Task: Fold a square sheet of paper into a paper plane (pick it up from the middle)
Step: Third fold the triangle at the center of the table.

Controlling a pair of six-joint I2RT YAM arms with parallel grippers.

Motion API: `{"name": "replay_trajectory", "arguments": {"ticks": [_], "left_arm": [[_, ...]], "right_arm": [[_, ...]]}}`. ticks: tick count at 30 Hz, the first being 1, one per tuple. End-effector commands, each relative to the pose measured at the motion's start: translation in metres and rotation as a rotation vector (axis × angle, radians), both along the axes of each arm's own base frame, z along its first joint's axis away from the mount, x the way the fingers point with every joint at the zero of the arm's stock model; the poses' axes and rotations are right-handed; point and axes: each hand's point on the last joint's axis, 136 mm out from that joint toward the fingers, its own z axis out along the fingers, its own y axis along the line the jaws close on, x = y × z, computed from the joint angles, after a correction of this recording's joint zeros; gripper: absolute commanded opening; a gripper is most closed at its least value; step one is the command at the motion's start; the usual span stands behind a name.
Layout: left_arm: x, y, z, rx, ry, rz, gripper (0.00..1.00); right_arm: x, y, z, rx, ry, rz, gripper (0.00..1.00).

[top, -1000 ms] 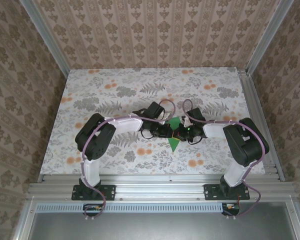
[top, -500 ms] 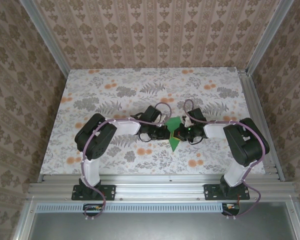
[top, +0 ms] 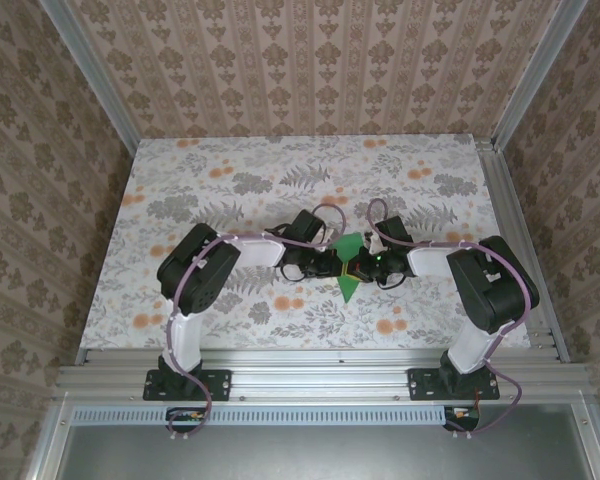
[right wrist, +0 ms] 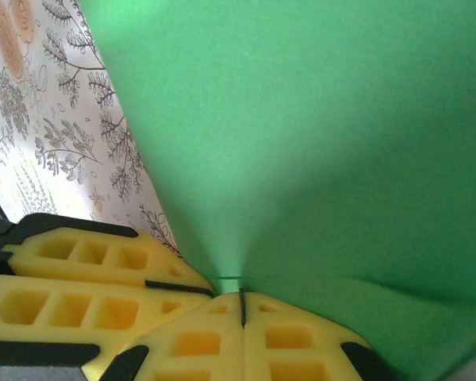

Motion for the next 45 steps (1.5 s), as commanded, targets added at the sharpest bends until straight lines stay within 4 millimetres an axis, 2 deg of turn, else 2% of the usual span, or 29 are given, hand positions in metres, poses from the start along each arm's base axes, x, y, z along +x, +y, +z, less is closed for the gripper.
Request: {"name": "replay_trajectory", "arguments": {"ticks": [1,6,12,17,25,34,41,45], "left_arm": [[-0.003,0.011,-0.021,0.091,0.0,-0.018,0.1],[-0.009,0.02,-0.039,0.154,0.014,-0.037,0.1],[-0.019,0.031,-0.055,0.227,0.028,-0.069,0.1],[-0.024,0.033,-0.058,0.247,0.029,-0.094,0.11],[-0.025,0.033,-0.059,0.259,0.023,-0.111,0.11],[-0.024,0.04,-0.058,0.312,-0.016,-0.149,0.11],[-0.027,0.044,-0.067,0.358,-0.023,-0.178,0.1],[-0.028,0.046,-0.07,0.381,-0.028,-0.194,0.1]], "right_arm": [[-0.027,-0.013,-0.019,-0.069,0.106,-0.014,0.0],[-0.022,-0.012,-0.008,-0.059,0.073,-0.014,0.0],[-0.014,-0.01,0.017,-0.031,-0.007,-0.028,0.04],[-0.017,-0.007,0.027,0.03,-0.03,-0.063,0.04],[-0.033,0.003,0.005,0.028,0.024,-0.054,0.03],[-0.048,-0.019,-0.025,-0.127,0.108,-0.054,0.03],[-0.065,-0.041,-0.028,-0.241,0.139,-0.063,0.03],[-0.062,-0.046,-0.027,-0.245,0.13,-0.086,0.03]]}}
